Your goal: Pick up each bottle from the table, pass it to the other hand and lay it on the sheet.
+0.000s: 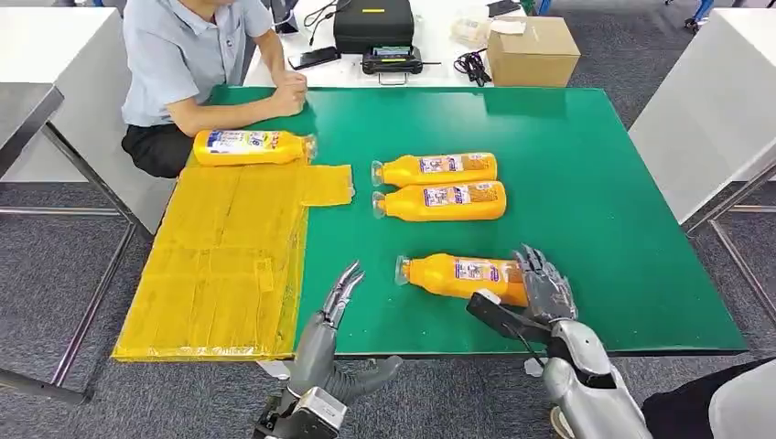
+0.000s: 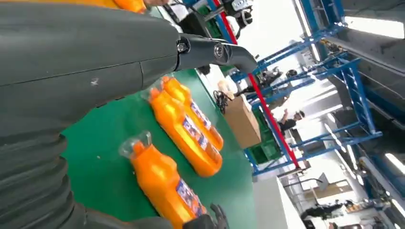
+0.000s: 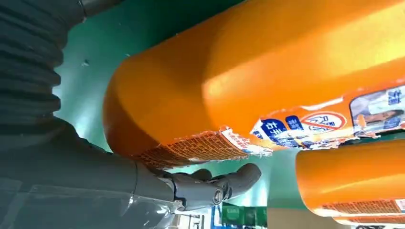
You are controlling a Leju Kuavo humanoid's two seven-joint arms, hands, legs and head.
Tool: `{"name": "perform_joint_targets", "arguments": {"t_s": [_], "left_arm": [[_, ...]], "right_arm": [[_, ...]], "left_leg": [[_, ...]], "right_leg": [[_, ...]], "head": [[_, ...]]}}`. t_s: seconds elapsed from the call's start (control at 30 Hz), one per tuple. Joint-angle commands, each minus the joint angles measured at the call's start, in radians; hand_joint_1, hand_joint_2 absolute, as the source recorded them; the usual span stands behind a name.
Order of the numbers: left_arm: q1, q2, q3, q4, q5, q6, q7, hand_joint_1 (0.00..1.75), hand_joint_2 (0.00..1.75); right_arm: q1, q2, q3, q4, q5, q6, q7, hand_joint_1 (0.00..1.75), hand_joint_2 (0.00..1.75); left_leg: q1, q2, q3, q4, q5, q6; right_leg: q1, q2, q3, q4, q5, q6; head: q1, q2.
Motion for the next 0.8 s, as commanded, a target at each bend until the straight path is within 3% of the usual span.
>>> {"name": "perform_joint_targets", "arguments": {"t_s": [0.03,0.1,0.13,0.17,0.2,0.23,0.57,0.8], "left_arm": [[-0.033,0.008,-0.037,0.06,0.018,-0.004,-0.007,0.0,1.75],[-0.037,0.007,-0.039,0.067,0.022,-0.001,-0.011,0.0,1.75],[-0.041,0.007,-0.043,0.071,0.026,-0.002,-0.013,0.0,1.75],[-0.041,0.007,-0.043,0.071,0.026,-0.002,-0.013,0.0,1.75],[-0.044,0.007,-0.046,0.074,0.03,-0.001,-0.015,0.0,1.75],[-0.045,0.007,-0.048,0.075,0.031,-0.001,-0.016,0.0,1.75],[-0.062,0.007,-0.066,0.096,0.06,-0.007,-0.037,0.0,1.75],[-0.068,0.005,-0.071,0.1,0.066,-0.007,-0.042,0.0,1.75]], "right_arm": [[-0.08,-0.008,0.051,0.191,0.004,0.009,-0.017,0.0,1.75],[-0.095,-0.006,0.053,0.222,-0.006,0.016,-0.03,0.02,1.75],[-0.101,-0.008,0.051,0.238,-0.02,0.027,-0.039,0.4,1.75],[-0.101,-0.008,0.051,0.238,-0.02,0.027,-0.039,1.06,1.75],[-0.103,-0.01,0.046,0.249,-0.036,0.033,-0.049,1.57,1.75],[-0.102,-0.01,0.041,0.253,-0.051,0.041,-0.058,1.75,1.75],[-0.069,-0.048,0.016,0.247,-0.221,0.142,-0.172,1.75,1.75],[-0.054,-0.064,0.02,0.233,-0.237,0.146,-0.184,1.75,1.75]], "left_leg": [[0.001,0.0,0.003,-0.001,0.0,-0.001],[0.001,0.0,0.005,-0.001,-0.001,-0.002],[0.001,0.0,0.005,-0.001,-0.001,-0.001],[0.001,0.001,0.007,-0.001,-0.001,-0.002],[0.001,0.0,0.006,-0.001,-0.001,-0.002],[0.001,0.0,0.005,-0.001,0.0,-0.001],[0.001,-0.001,0.009,-0.001,0.0,-0.001],[0.002,-0.003,0.011,-0.001,0.0,-0.002]], "right_leg": [[0.001,0.0,0.003,-0.002,0.0,-0.002],[0.002,0.0,0.006,-0.002,0.0,-0.002],[0.001,0.0,0.006,-0.002,0.0,-0.002],[0.001,0.0,0.007,-0.002,0.0,-0.002],[0.001,0.0,0.007,-0.002,0.0,-0.002],[0.001,-0.001,0.006,-0.001,0.0,-0.002],[0.001,-0.002,0.009,-0.002,-0.001,-0.002],[0.002,-0.003,0.012,-0.003,-0.001,-0.002]], "head": [[0.0,0.0],[0.0,0.0],[0.0,0.0],[0.0,0.0],[0.0,0.0],[0.0,0.0],[0.0,0.0],[0.0,0.0]]}}
